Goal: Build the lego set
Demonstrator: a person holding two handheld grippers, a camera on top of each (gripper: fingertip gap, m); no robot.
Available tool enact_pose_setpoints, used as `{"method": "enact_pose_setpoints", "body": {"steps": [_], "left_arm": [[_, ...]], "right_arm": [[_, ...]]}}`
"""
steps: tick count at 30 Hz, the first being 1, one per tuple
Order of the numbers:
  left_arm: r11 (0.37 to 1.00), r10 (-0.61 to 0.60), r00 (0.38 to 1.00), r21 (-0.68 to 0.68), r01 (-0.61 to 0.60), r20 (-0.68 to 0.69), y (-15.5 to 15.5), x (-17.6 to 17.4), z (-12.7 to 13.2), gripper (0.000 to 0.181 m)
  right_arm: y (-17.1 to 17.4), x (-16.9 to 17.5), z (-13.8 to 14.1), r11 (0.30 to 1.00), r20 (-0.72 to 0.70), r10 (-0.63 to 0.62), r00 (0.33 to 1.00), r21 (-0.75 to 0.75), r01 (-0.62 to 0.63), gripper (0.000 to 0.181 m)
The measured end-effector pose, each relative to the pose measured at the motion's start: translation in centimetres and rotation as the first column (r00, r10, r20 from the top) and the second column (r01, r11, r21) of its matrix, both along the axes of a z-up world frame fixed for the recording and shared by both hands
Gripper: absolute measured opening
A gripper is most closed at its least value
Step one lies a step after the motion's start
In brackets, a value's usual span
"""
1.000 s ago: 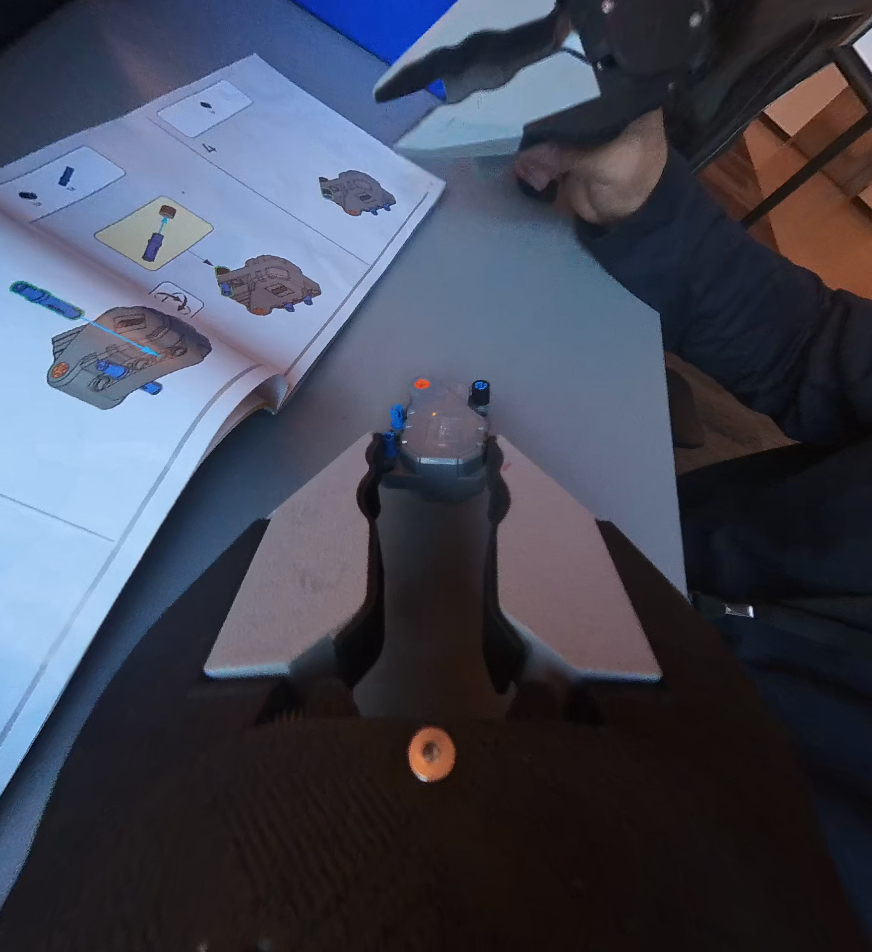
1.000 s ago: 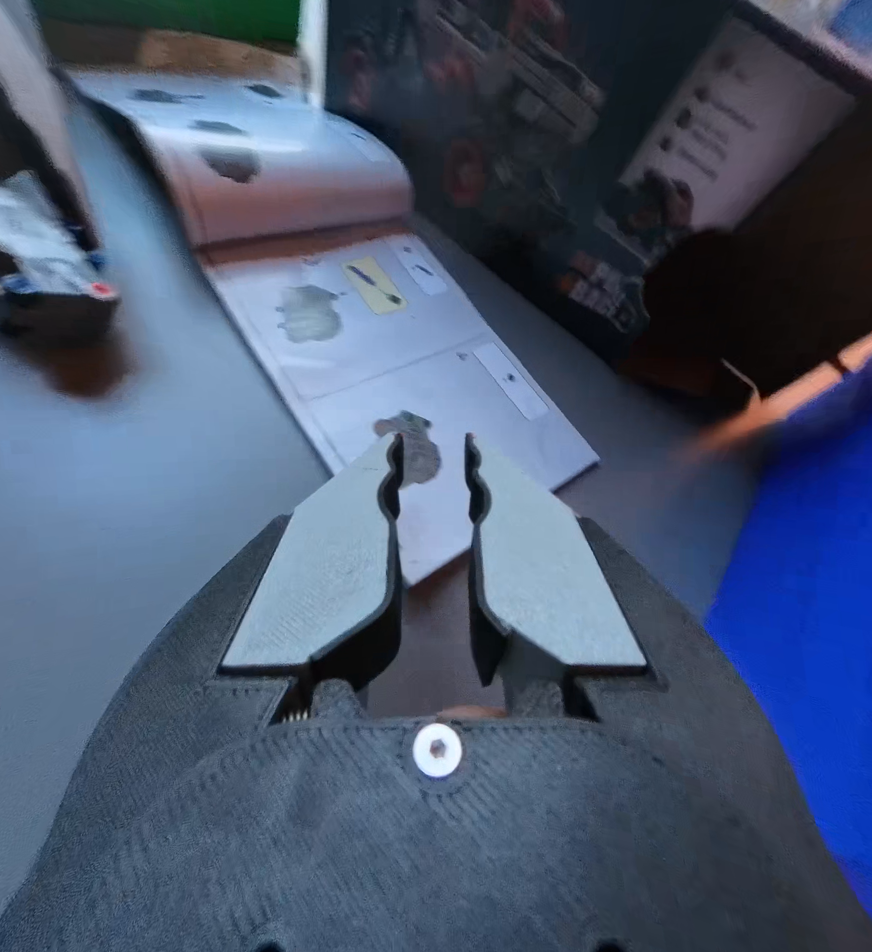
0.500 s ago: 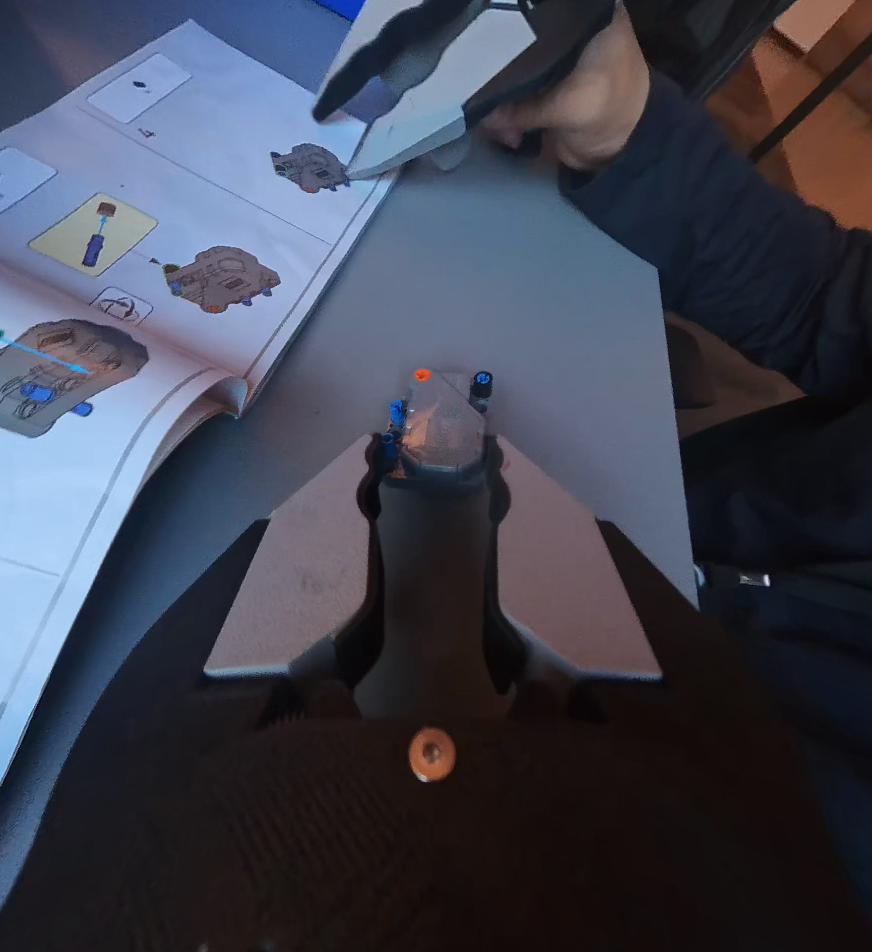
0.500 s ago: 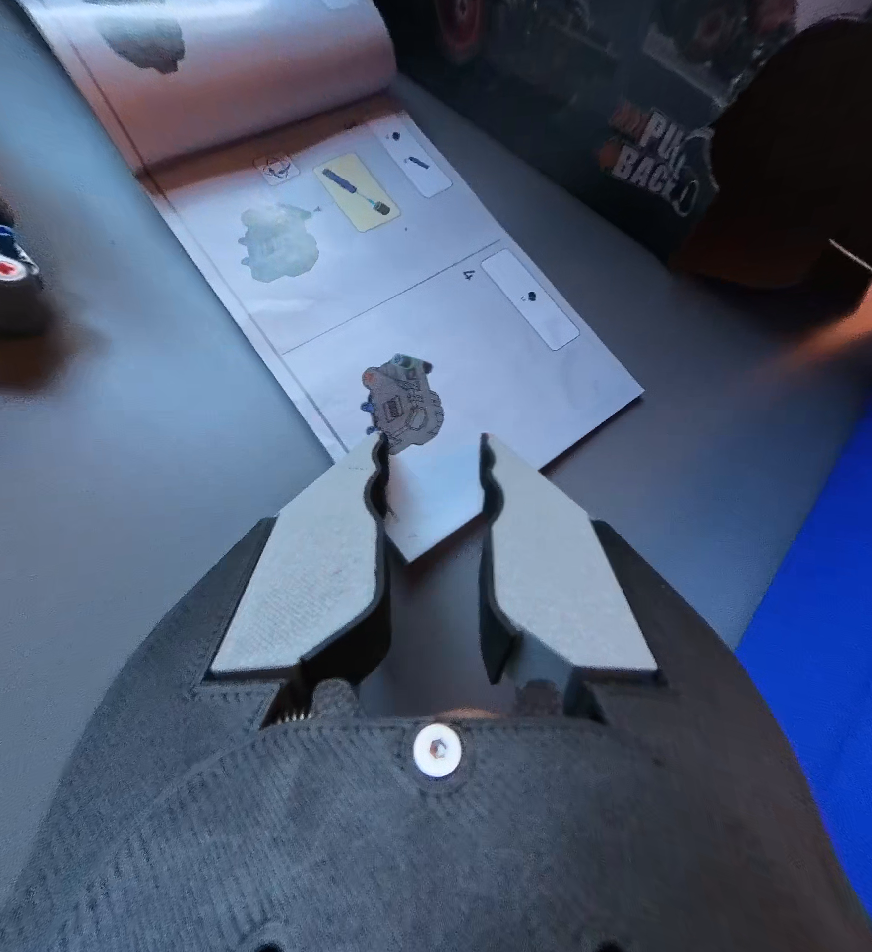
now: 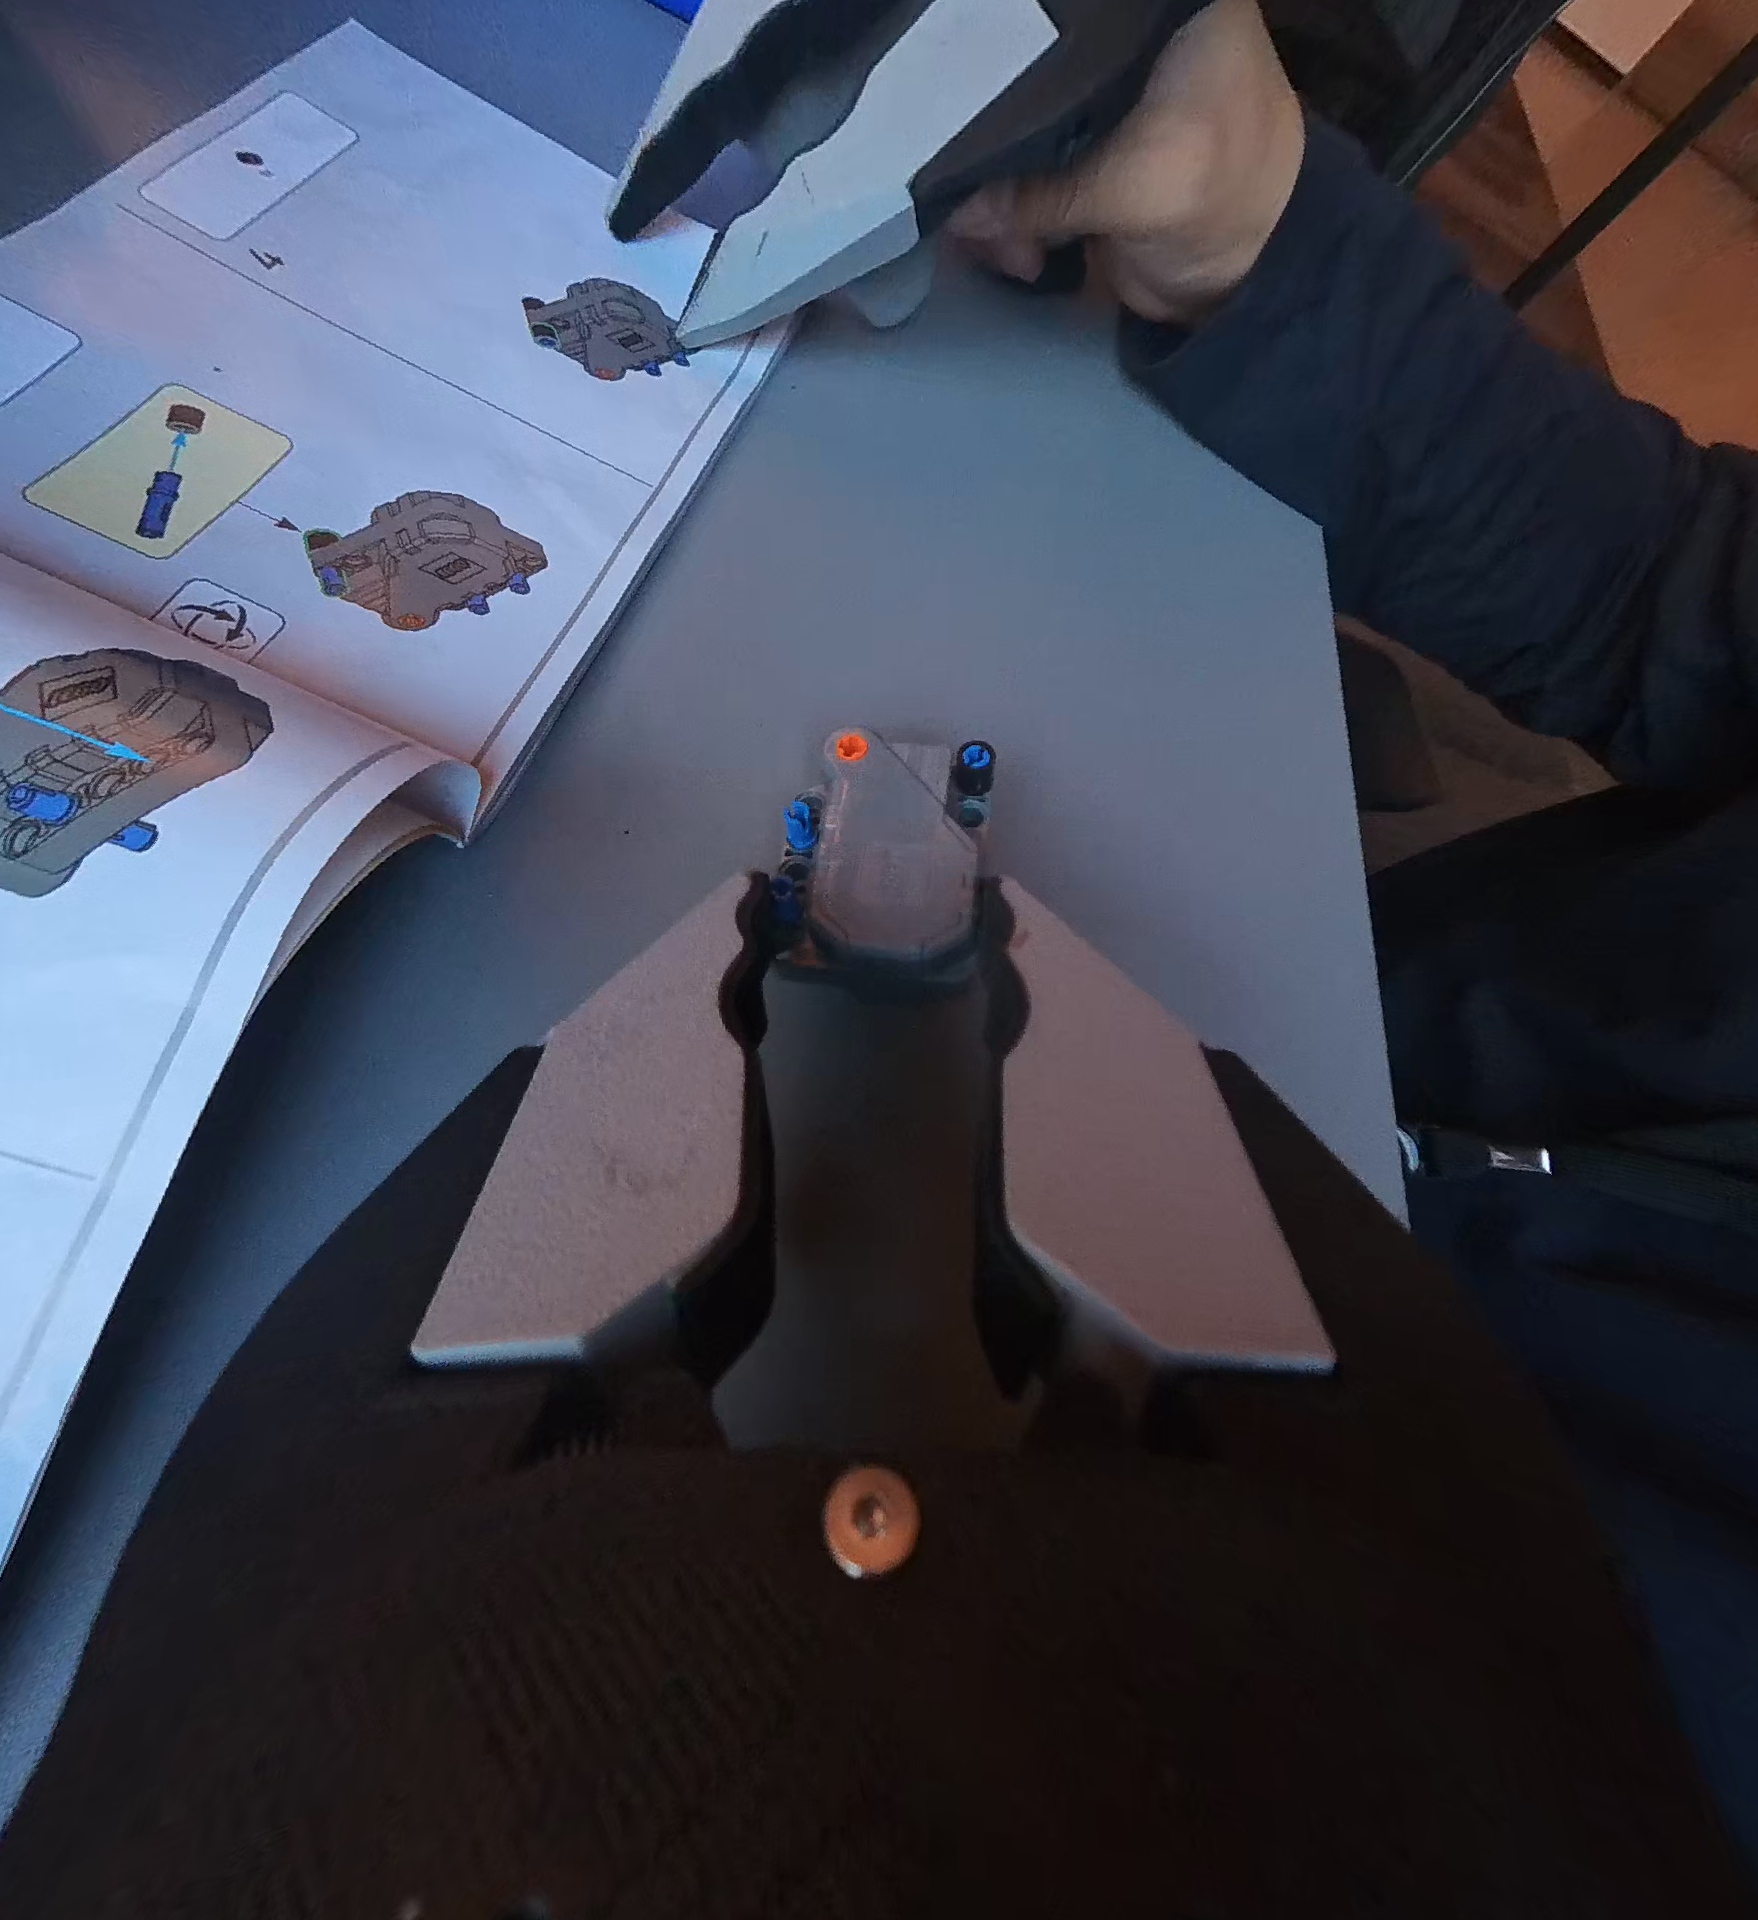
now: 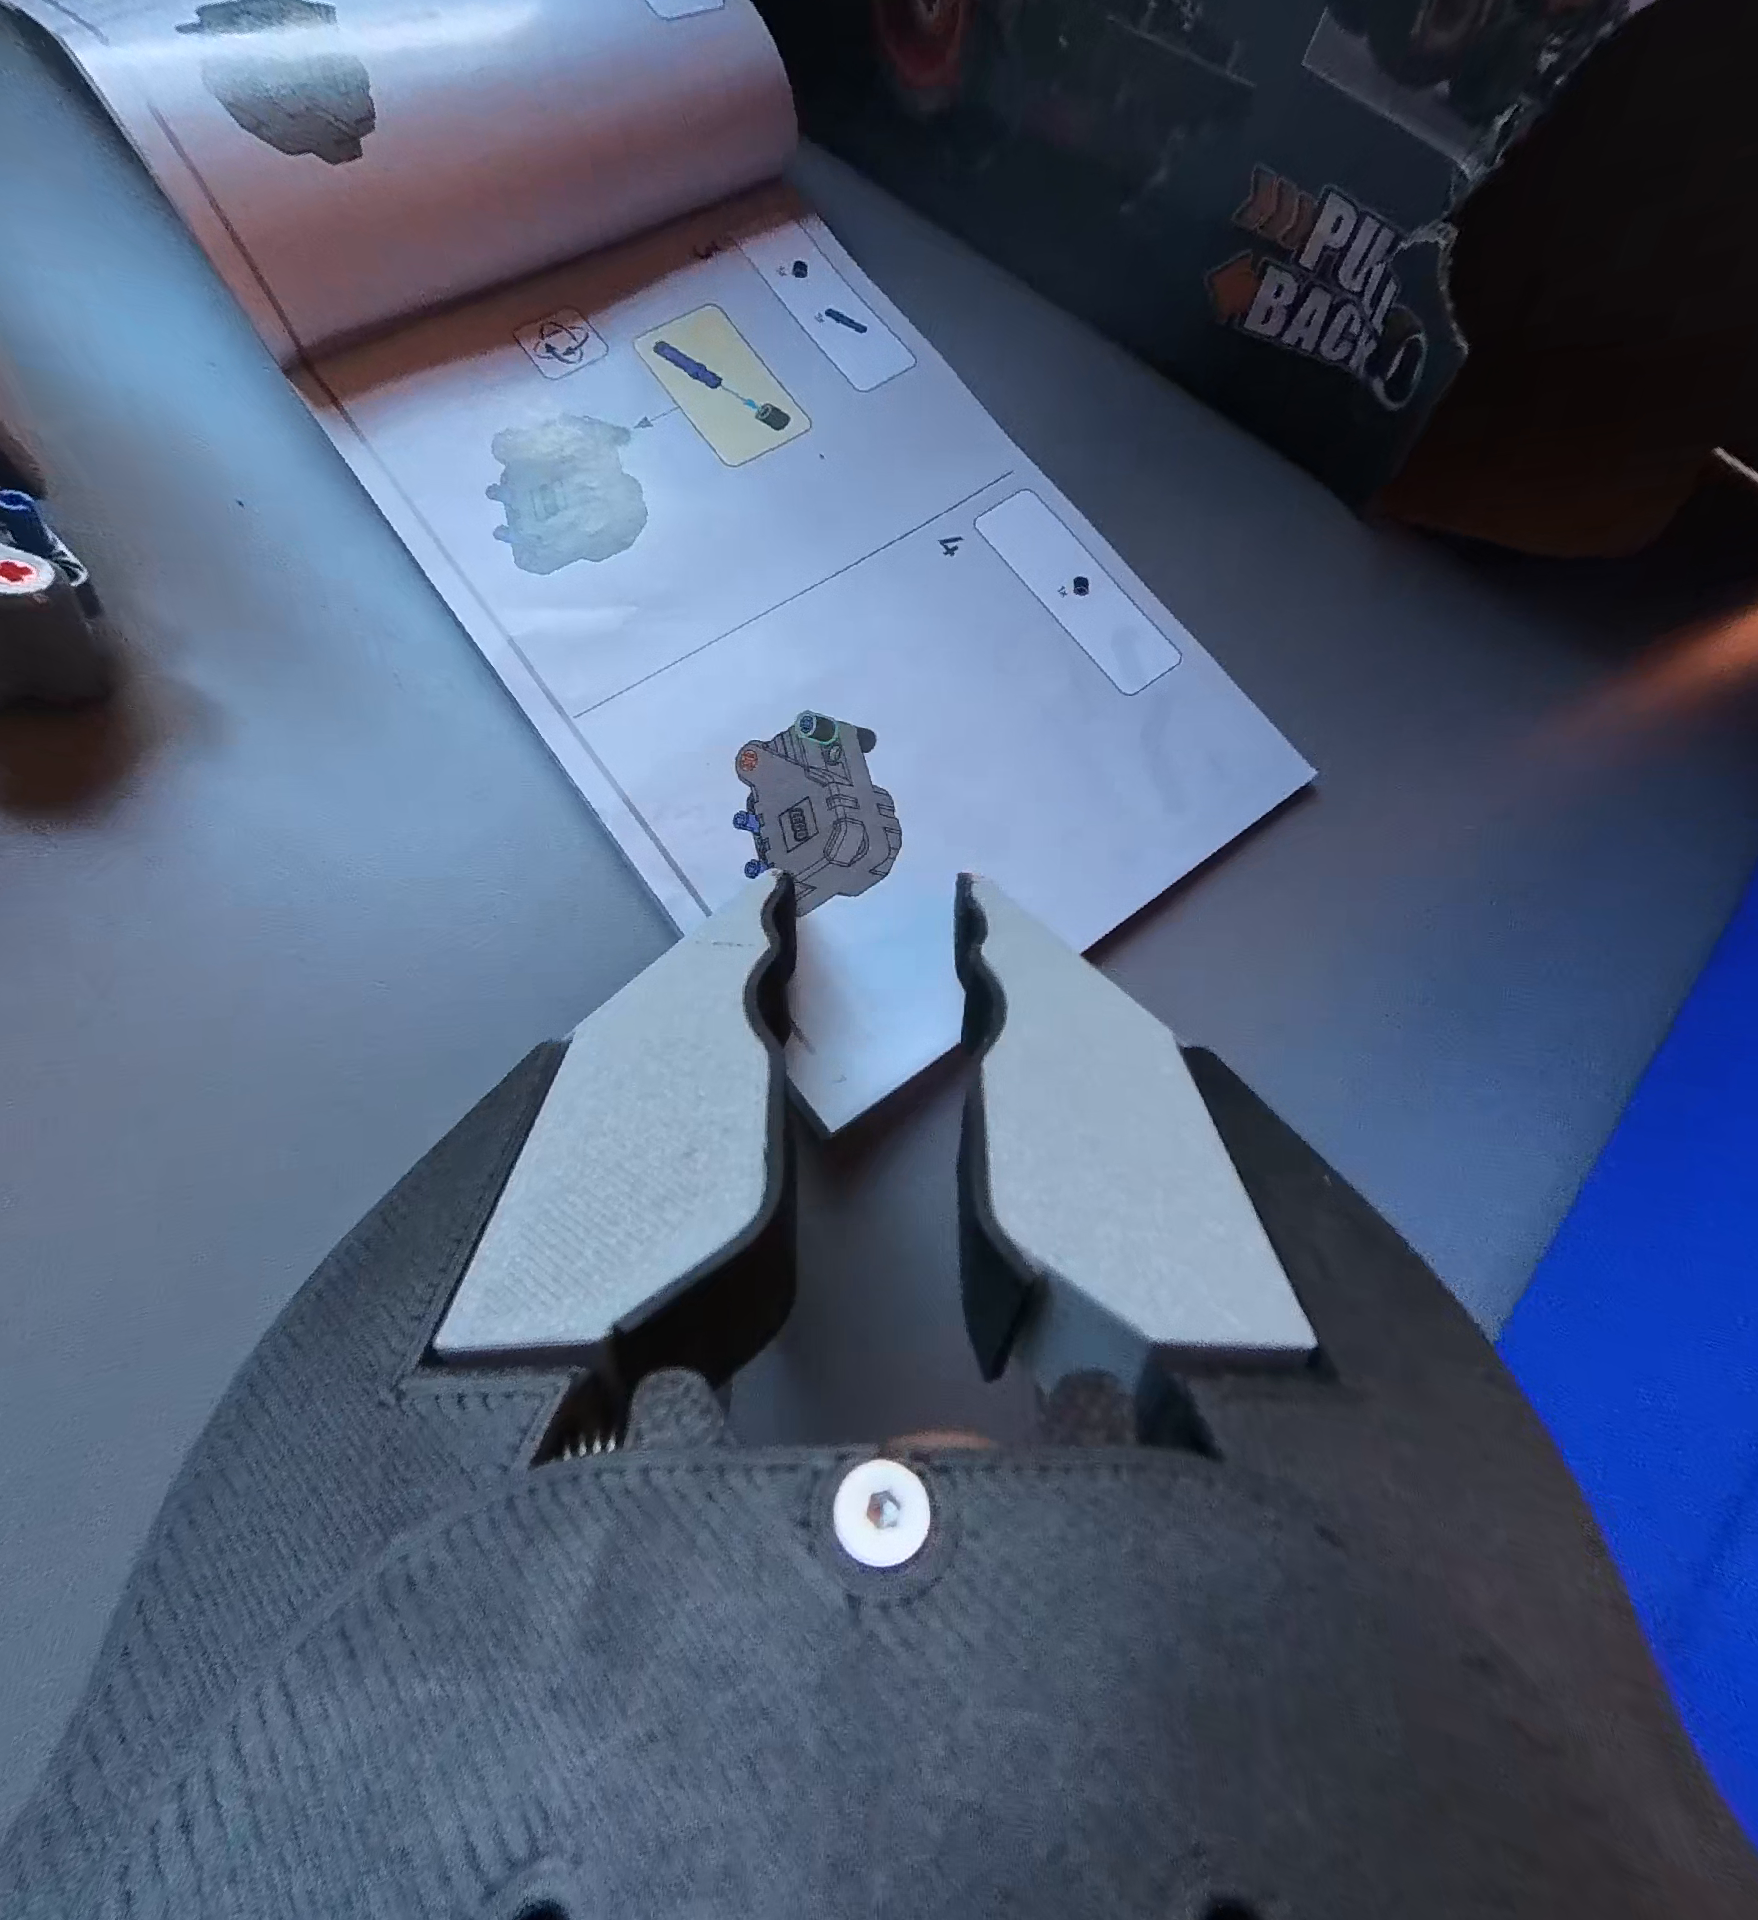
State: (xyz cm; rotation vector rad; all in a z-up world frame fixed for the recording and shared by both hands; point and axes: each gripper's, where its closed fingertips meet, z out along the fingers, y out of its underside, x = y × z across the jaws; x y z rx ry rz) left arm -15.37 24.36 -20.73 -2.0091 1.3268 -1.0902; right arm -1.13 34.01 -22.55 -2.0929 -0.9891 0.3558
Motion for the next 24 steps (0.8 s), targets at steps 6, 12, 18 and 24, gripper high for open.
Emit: {"method": "enact_pose_setpoints", "body": {"steps": [6, 12, 18, 24], "left_arm": [[1.000, -0.001, 1.000, 0.010, 0.001, -0.003, 0.0, 0.0, 0.0, 0.037], [1.000, -0.010, 1.000, 0.014, 0.010, -0.006, -0.2, 0.1, 0.0, 0.037], [1.000, -0.023, 1.000, 0.020, 0.023, -0.008, -0.5, 0.3, 0.0, 0.037], [1.000, -0.023, 1.000, 0.016, 0.023, -0.007, -0.6, 0.3, 0.0, 0.037]], "right_arm": [[0.3, 0.2, 0.8, 0.999, -0.046, -0.032, 0.998, 0.027, 0.033, 0.040], [0.4, -0.1, -0.1, 0.998, -0.033, -0.042, 0.999, -0.044, 0.041, 0.047], [0.3, -0.3, -0.1, 0.999, -0.024, -0.025, 0.999, -0.028, 0.024, 0.026], [0.5, -0.3, -0.2, 0.999, 0.026, -0.030, 0.999, 0.019, 0.030, 0.001]]}}
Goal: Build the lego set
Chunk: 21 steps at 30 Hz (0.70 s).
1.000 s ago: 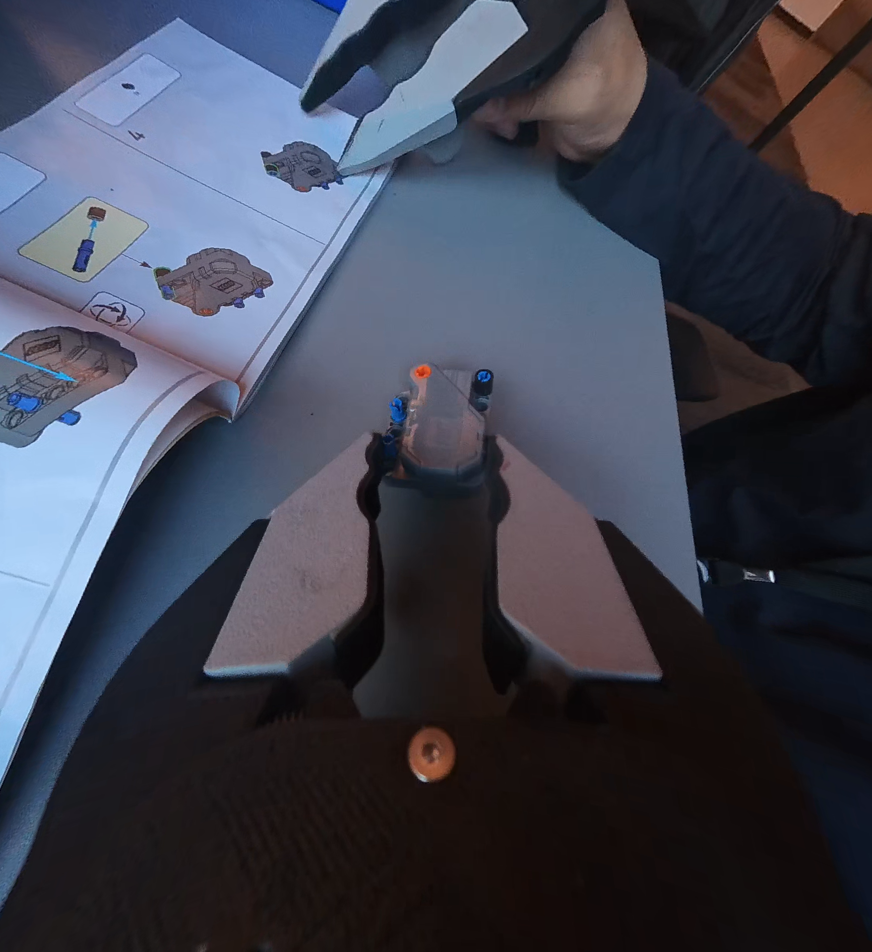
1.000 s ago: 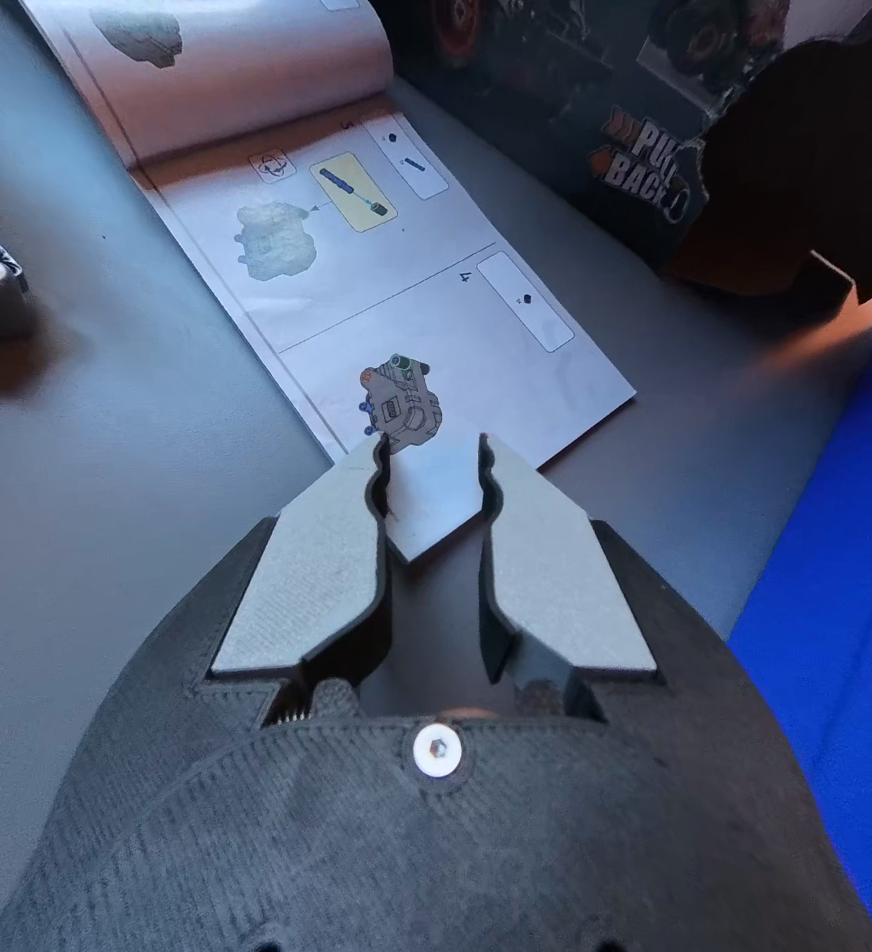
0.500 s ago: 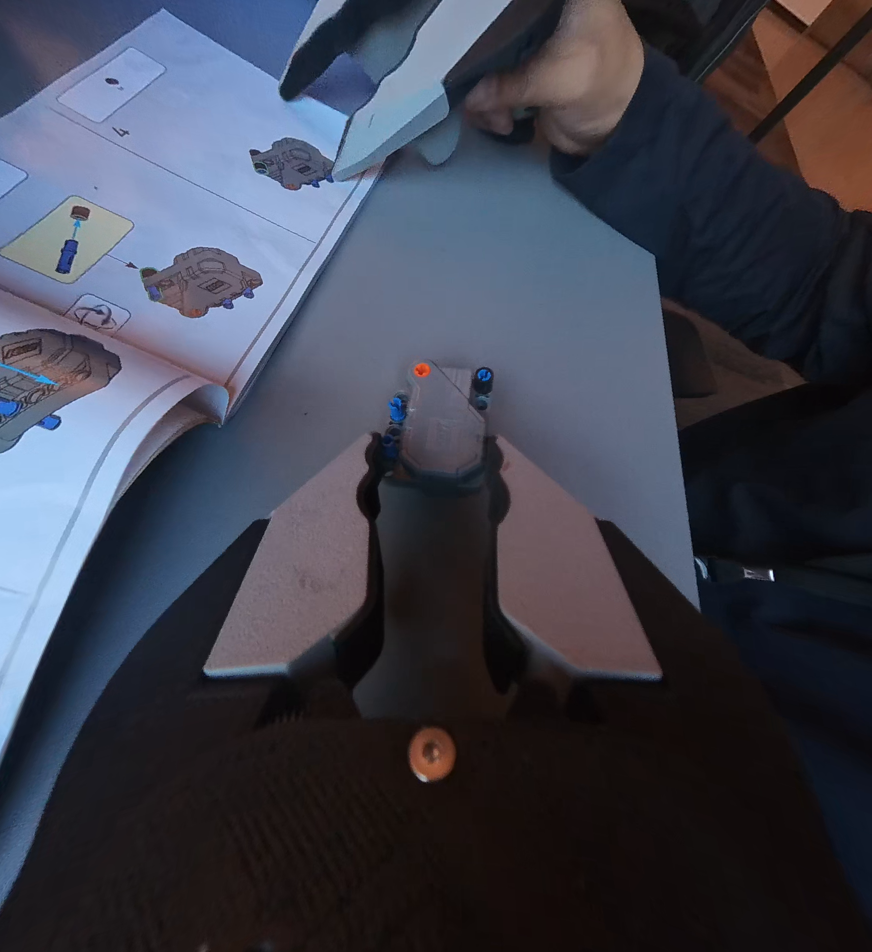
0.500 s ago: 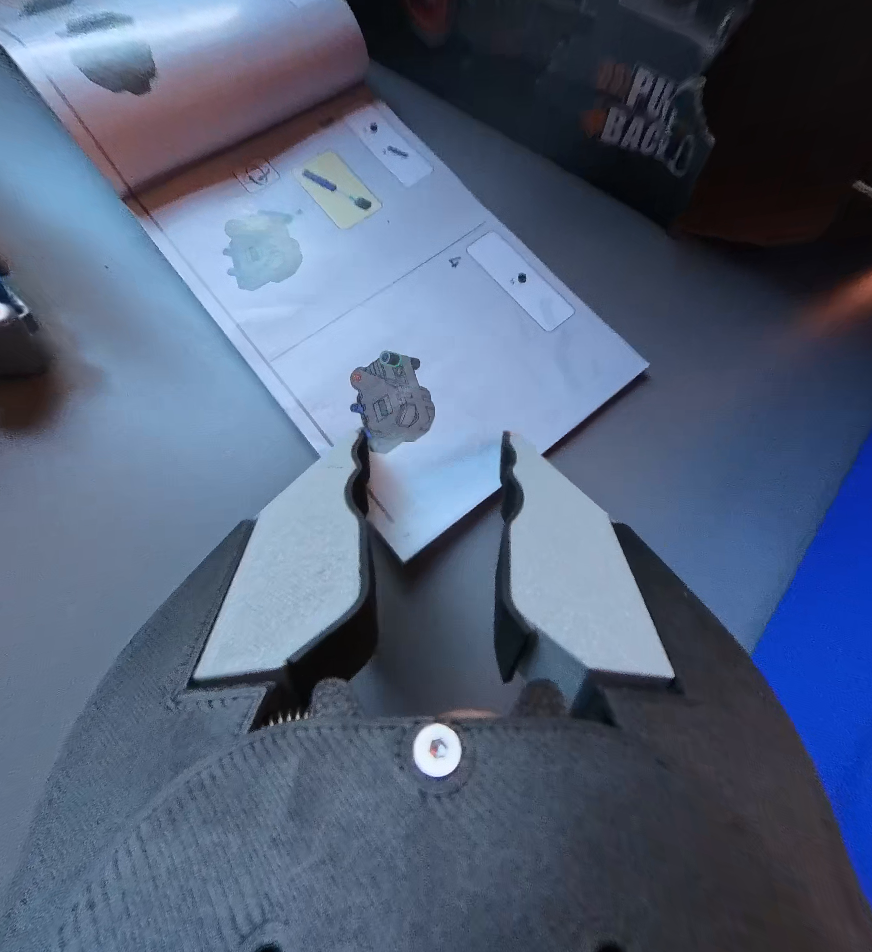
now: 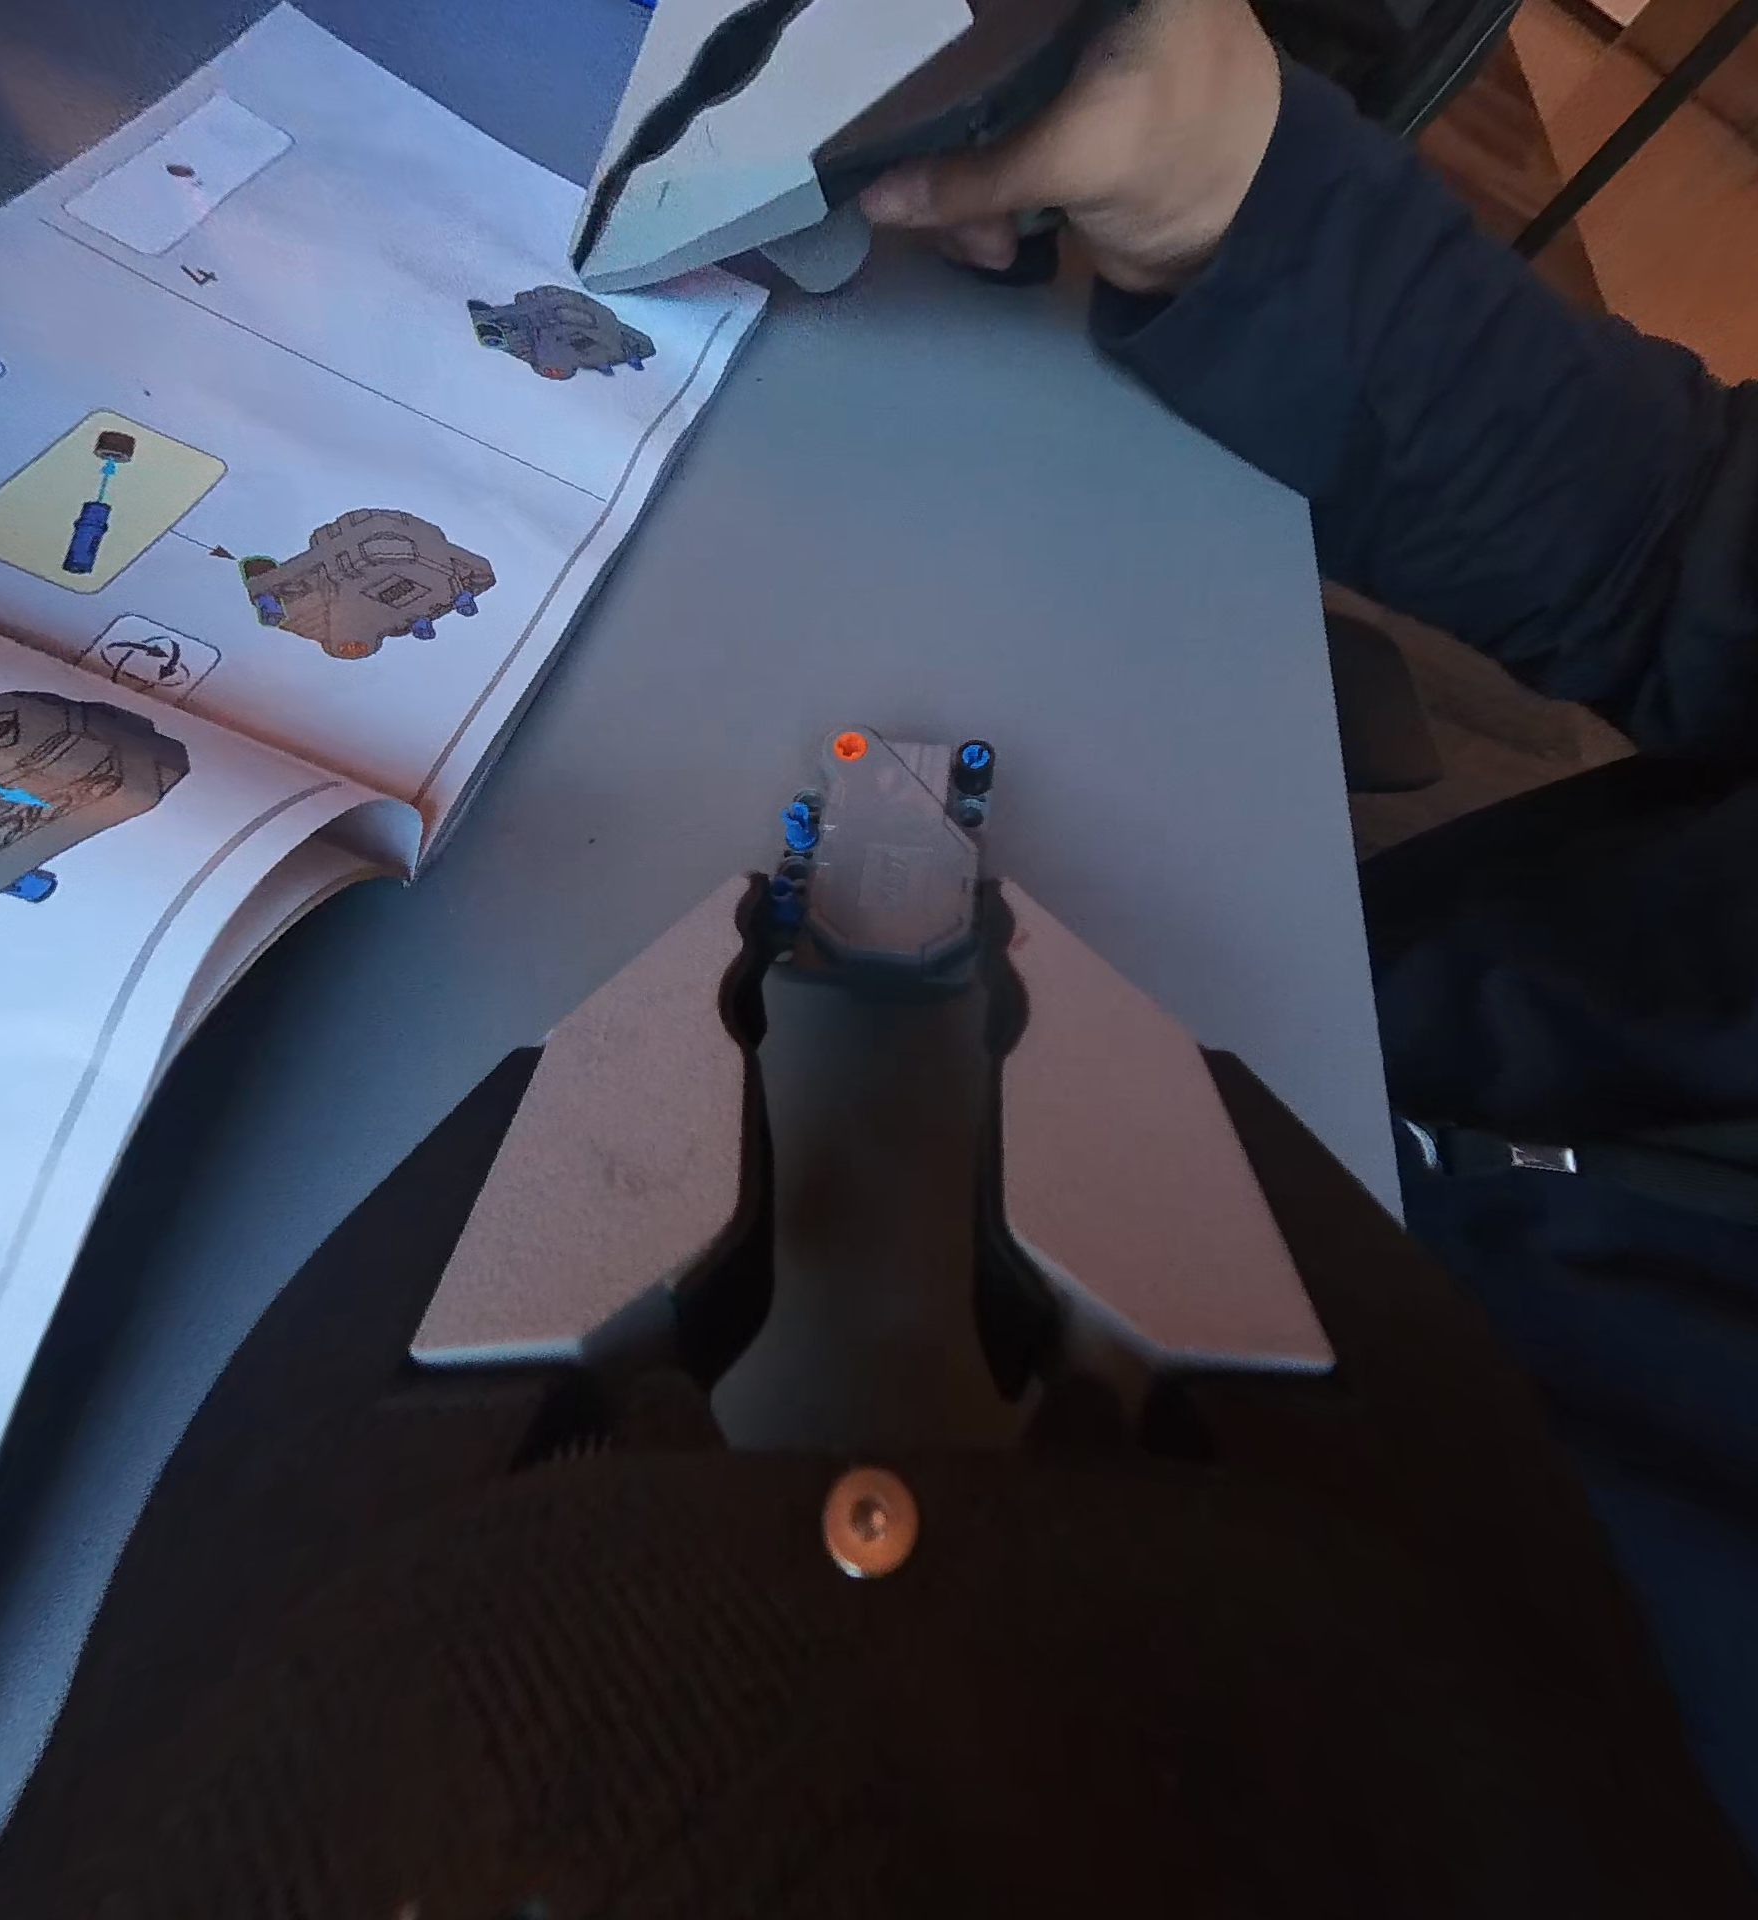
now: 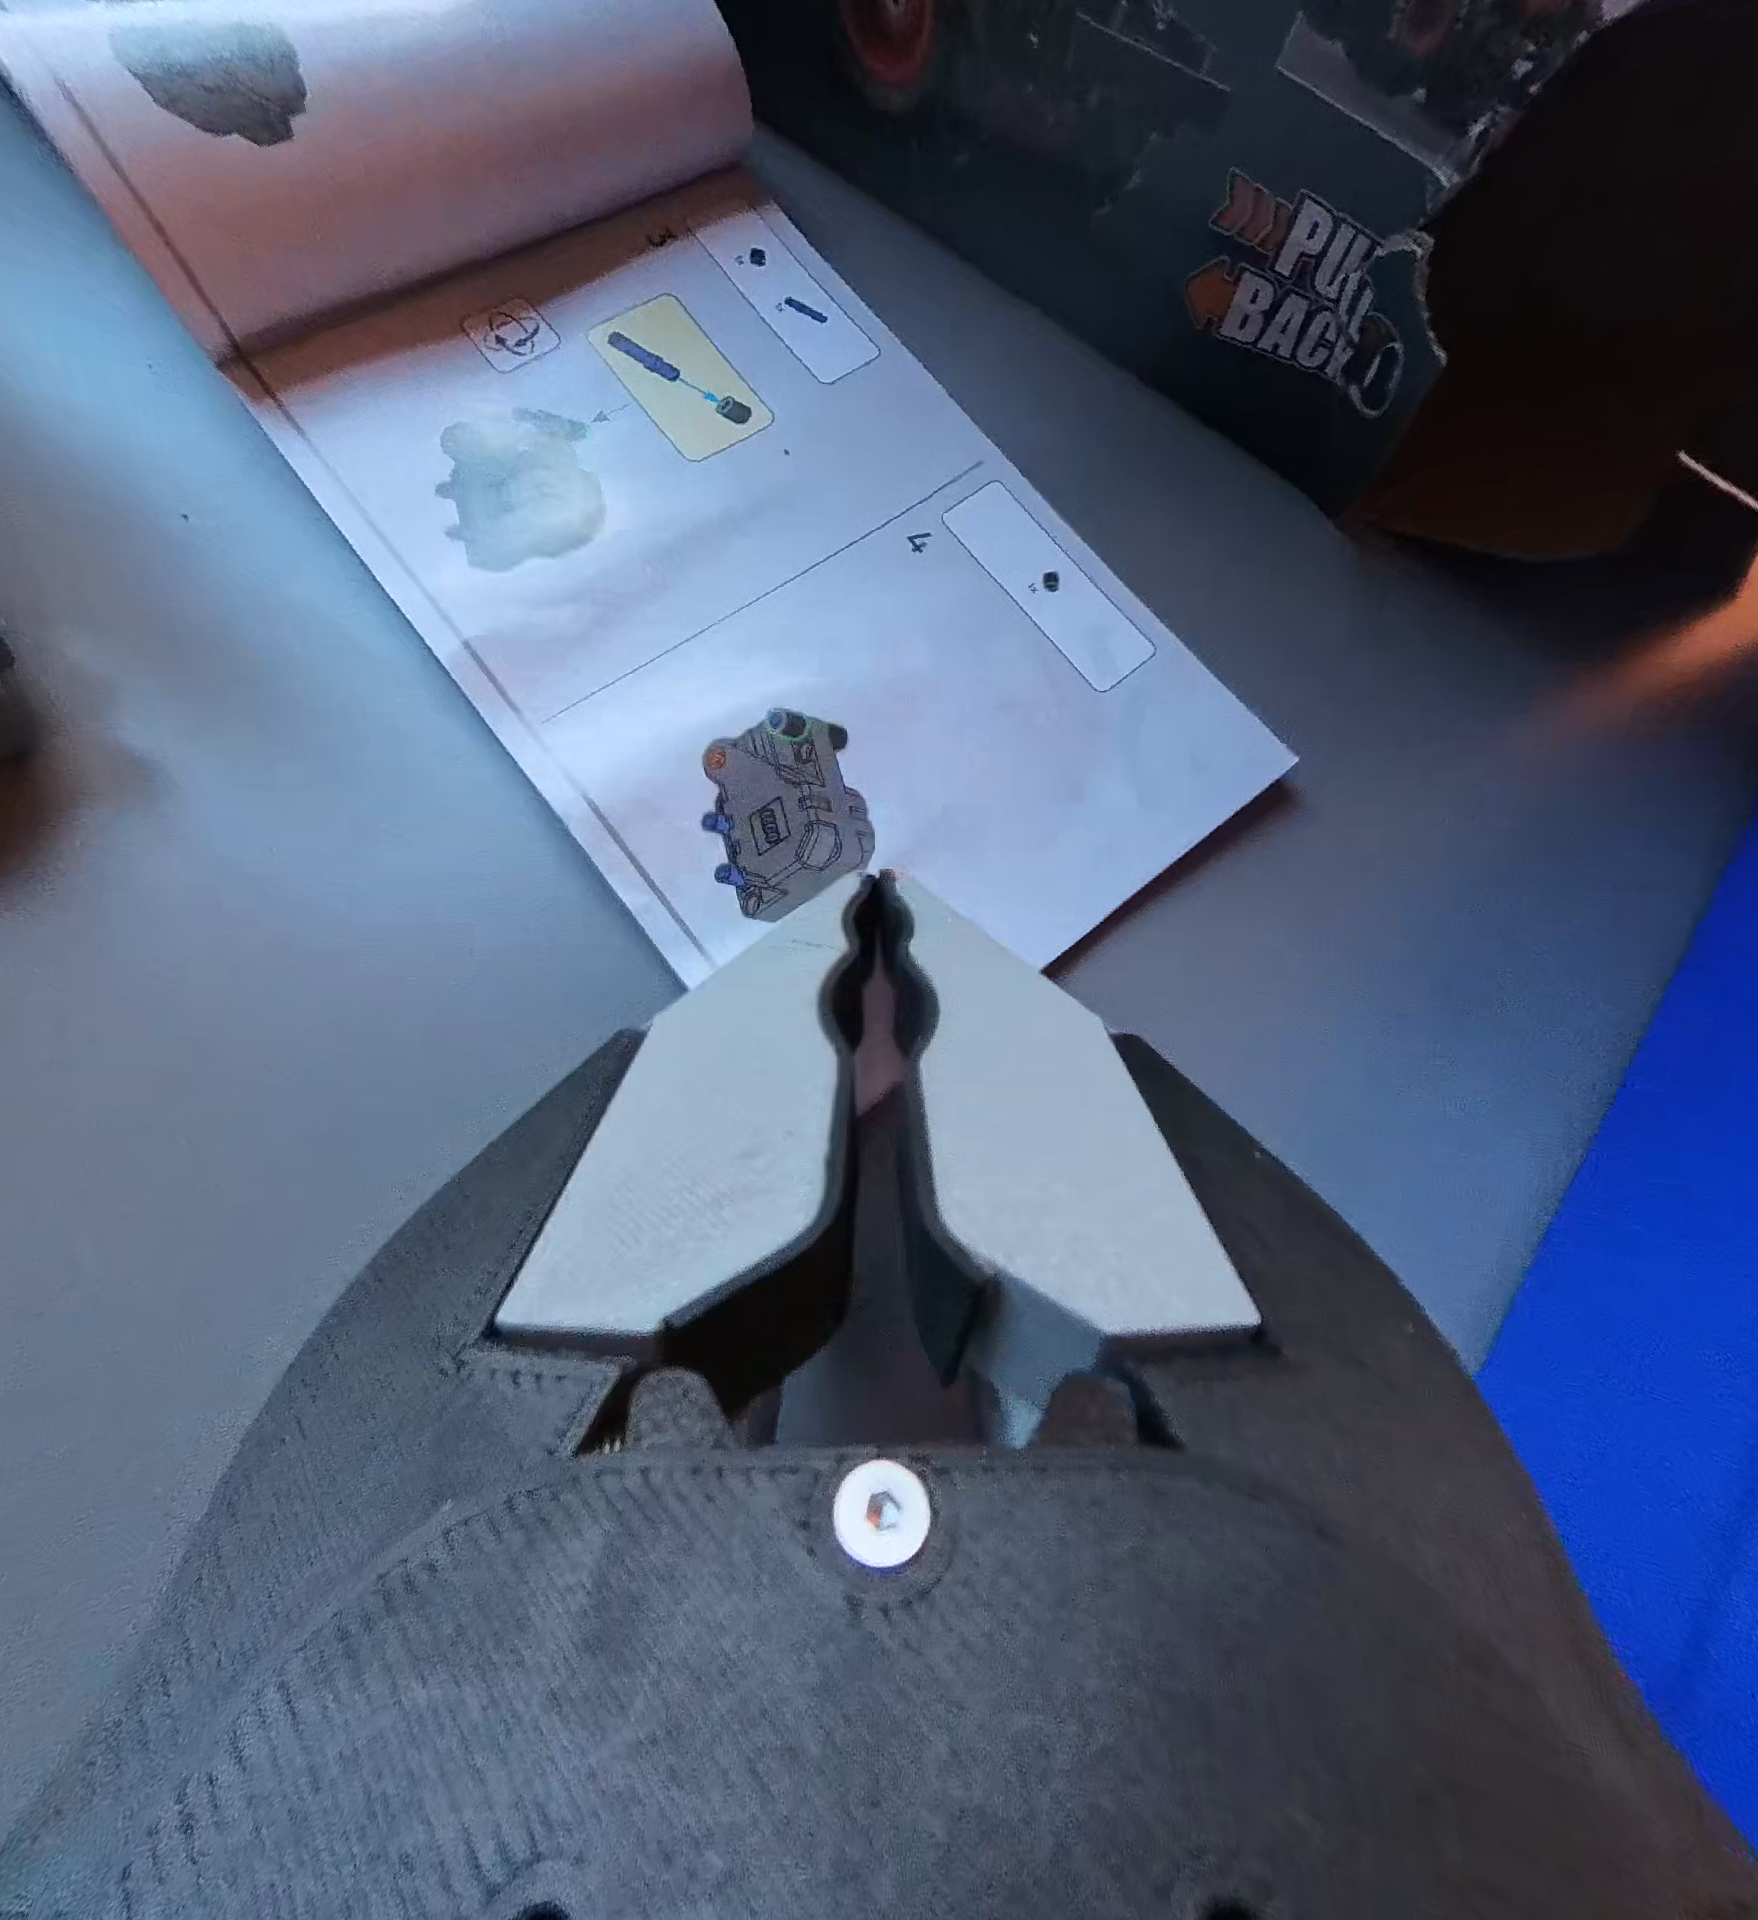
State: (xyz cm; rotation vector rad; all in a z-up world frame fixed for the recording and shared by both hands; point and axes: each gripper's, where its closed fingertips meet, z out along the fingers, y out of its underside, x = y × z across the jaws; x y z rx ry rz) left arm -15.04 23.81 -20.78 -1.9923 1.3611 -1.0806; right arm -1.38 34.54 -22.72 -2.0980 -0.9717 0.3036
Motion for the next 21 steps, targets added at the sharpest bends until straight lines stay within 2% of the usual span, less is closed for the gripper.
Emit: {"method": "enact_pose_setpoints", "body": {"steps": [6, 11, 12, 18, 20, 21], "left_arm": [[1.000, -0.001, 1.000, 0.000, 0.001, 0.000, 0.0, 0.0, 0.0, 0.037], [1.000, -0.002, 1.000, -0.001, 0.002, 0.001, 0.0, 0.0, 0.0, 0.037], [1.000, -0.004, 1.000, 0.000, 0.004, 0.000, -0.1, 0.0, 0.0, 0.037], [1.000, -0.010, 1.000, 0.004, 0.010, -0.001, -0.2, 0.1, 0.0, 0.037], [1.000, -0.010, 1.000, 0.000, 0.010, 0.000, -0.2, 0.1, 0.0, 0.037], [1.000, -0.010, 1.000, -0.002, 0.010, 0.001, -0.2, 0.0, 0.0, 0.037]], "right_arm": [[-0.1, -0.1, 0.1, 1.000, -0.019, 0.021, 1.000, -0.018, -0.021, 0.000], [0.5, 0.3, 0.1, 0.996, -0.083, -0.037, 0.996, -0.083, 0.030, 0.064], [0.6, 0.2, 0.0, 0.996, -0.074, -0.033, 0.997, -0.085, 0.027, 0.066], [-0.5, -1.4, 0.1, 0.995, -0.012, 0.094, 0.995, -0.011, -0.095, 0.009], [-0.5, -1.5, 0.1, 0.996, -0.011, 0.090, 0.996, -0.010, -0.090, 0.007], [-0.5, -1.4, 0.1, 0.996, -0.020, 0.084, 0.996, -0.023, -0.084, 0.014]]}}
